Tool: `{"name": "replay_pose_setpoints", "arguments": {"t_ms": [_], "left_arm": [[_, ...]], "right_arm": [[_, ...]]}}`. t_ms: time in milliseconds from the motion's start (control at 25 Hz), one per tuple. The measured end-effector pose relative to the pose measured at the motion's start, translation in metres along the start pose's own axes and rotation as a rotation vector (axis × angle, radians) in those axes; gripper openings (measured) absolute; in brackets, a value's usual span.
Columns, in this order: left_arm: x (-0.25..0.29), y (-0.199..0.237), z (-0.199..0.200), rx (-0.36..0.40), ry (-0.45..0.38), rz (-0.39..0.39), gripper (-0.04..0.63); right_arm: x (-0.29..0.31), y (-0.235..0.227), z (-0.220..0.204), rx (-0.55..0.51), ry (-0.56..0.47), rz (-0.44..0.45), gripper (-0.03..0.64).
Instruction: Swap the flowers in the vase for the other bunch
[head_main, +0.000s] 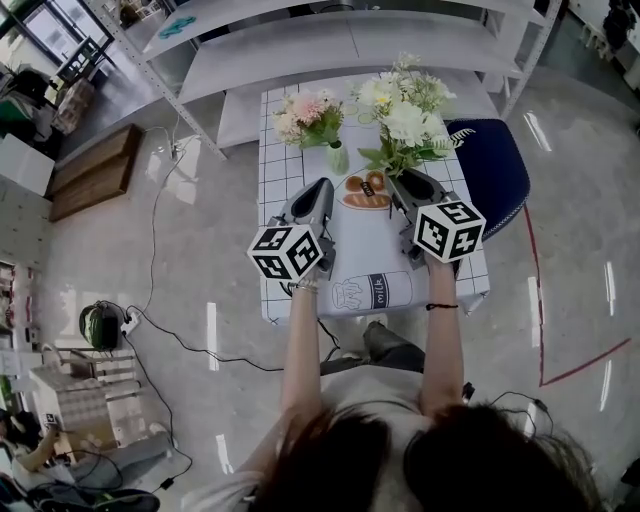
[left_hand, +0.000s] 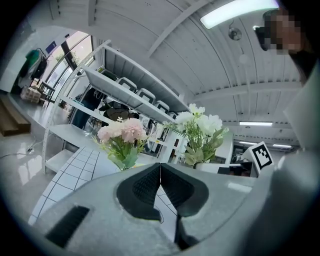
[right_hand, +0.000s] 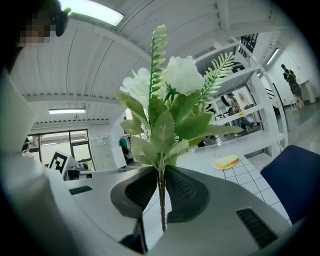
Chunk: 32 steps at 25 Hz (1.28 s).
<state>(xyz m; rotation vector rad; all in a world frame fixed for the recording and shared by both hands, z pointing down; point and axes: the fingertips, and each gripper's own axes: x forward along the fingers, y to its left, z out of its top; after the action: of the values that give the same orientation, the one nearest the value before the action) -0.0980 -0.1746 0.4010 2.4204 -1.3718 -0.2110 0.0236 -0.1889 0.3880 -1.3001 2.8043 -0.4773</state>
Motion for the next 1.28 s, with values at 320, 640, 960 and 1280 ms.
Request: {"name": "replay_pose_setpoints", "arguments": {"t_ms": [320,640,960,1280], "left_arm": [[0.025,0.012,0.001,-0.051,-0.020,0.037,0.012],[0.038,0.025,0.000,-0.080,-0.035,0.062,0.012],[0.049,0.042,-0.008,-0.103,-0.011,0.095,0.012],[0.058,0.059,-0.013,-0.143,-0.017,0.103,0.012]], "right_arm": [[0.022,-0.025,0.009,0.002,0.022,0.041,0.051],[0.042,-0.038,0.008,0.008,0.045,0.073,0.051],[0.055,-0.048,0.011,0.016,0.045,0.078,0.051],[0.067,-0.058,0.007,0.051,0.044,0.057,0.051]]}}
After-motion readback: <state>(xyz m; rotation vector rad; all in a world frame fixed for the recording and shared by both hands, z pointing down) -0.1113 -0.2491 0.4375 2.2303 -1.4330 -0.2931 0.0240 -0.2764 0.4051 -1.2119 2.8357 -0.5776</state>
